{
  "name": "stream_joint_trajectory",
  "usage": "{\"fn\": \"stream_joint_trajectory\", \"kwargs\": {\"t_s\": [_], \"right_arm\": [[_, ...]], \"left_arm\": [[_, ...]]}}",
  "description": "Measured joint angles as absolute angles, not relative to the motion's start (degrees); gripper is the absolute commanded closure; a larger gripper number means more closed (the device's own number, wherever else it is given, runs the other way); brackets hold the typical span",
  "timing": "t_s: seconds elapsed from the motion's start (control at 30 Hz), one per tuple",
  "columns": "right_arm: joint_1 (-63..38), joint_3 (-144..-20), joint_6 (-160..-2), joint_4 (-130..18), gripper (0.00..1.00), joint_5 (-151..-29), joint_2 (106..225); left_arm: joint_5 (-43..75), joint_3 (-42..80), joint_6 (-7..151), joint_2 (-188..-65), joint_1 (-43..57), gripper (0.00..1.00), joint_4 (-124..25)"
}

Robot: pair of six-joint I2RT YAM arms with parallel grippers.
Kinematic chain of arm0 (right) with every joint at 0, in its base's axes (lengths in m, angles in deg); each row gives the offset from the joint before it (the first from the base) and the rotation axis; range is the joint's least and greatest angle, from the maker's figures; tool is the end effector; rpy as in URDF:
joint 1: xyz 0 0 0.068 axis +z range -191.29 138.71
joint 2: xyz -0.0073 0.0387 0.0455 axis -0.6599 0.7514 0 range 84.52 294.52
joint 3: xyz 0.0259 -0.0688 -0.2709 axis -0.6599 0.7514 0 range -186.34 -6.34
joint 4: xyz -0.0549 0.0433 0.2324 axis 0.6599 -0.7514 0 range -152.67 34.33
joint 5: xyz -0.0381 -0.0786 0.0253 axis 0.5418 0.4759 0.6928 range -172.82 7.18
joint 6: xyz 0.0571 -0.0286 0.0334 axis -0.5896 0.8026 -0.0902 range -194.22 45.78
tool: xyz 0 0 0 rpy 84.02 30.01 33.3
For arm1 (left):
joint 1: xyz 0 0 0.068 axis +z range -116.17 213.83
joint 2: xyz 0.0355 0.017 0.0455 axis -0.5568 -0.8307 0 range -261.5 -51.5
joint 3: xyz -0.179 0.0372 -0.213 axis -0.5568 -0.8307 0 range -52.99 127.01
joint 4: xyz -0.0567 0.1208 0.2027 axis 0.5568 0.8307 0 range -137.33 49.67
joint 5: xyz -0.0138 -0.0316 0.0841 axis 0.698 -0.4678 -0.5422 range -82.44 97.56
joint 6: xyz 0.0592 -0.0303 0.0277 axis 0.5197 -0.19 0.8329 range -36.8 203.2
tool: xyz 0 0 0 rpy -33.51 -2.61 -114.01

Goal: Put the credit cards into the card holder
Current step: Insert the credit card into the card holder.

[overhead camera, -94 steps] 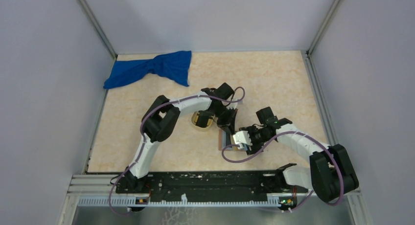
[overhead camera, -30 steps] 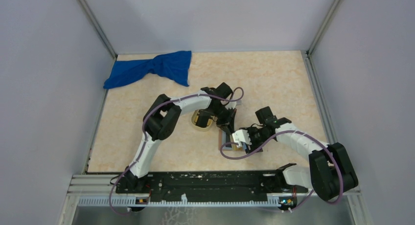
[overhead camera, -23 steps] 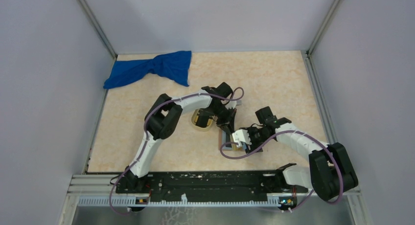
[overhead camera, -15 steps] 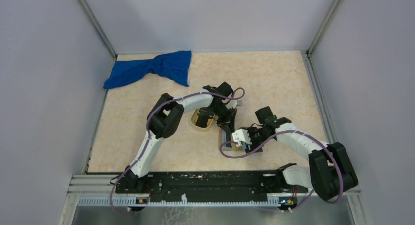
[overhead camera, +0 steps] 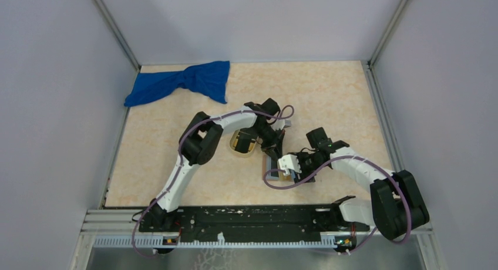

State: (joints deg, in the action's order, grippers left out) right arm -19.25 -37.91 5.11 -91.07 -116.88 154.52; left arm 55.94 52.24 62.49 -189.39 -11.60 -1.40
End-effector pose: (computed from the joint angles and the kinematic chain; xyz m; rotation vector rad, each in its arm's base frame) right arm 0.1495 0.0965 0.1579 -2.0576 1.5405 0.5155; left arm 0.2953 -0.3633 0.1139 -0.6741 -2.5272 1.1261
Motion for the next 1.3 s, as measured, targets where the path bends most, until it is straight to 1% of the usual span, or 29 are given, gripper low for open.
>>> {"fn": "stream_joint_trajectory", "kwargs": {"t_s": [0.23, 0.4, 0.43, 0.5, 0.6, 0.63, 0.7, 0.73, 0.83, 0.93, 1.1, 1.3], "right_arm": [[-19.1, -37.9, 4.7, -91.7, 0.36, -118.8, 154.5], [-18.9, -38.4, 3.7, -93.2, 0.4, -122.9, 153.3], [-18.9, -38.6, 3.4, -93.3, 0.42, -123.7, 152.8], [-18.9, -39.6, 2.5, -93.4, 0.52, -125.7, 151.6], [-18.8, -41.6, 1.0, -93.4, 0.75, -128.6, 150.8], [-18.5, -42.4, 0.1, -93.1, 0.8, -129.4, 150.8], [-16.8, -43.3, -2.5, -91.6, 0.87, -129.8, 150.8], [-15.1, -43.6, -4.3, -90.2, 0.88, -129.2, 151.0], [-9.0, -43.6, -10.0, -85.1, 0.91, -126.1, 152.6], [-5.2, -43.6, -14.0, -81.0, 0.93, -121.6, 154.8], [-4.2, -43.6, -16.4, -78.5, 0.94, -115.8, 156.9], [-2.7, -43.5, -16.8, -77.7, 0.93, -112.1, 159.0]], "left_arm": [[57.3, 52.2, 62.4, -189.9, -11.5, 1.0, -2.6], [57.9, 52.0, 62.1, -190.2, -11.5, 1.0, -3.5], [58.0, 51.9, 62.0, -190.2, -11.5, 1.0, -3.7], [58.1, 51.8, 62.0, -190.2, -11.5, 1.0, -3.9], [58.2, 51.7, 61.9, -190.2, -11.5, 1.0, -4.2], [58.2, 51.7, 61.9, -190.2, -11.5, 1.0, -4.3], [58.3, 51.6, 61.9, -190.2, -11.5, 1.0, -4.5], [58.3, 51.6, 61.8, -190.2, -11.5, 1.0, -4.6], [58.4, 51.4, 61.8, -190.2, -11.5, 1.0, -4.9], [58.7, 51.2, 61.8, -190.2, -11.4, 1.0, -5.3], [59.2, 50.9, 61.8, -190.2, -11.4, 1.0, -5.9], [59.3, 50.7, 61.8, -190.2, -11.4, 0.97, -6.2]]}}
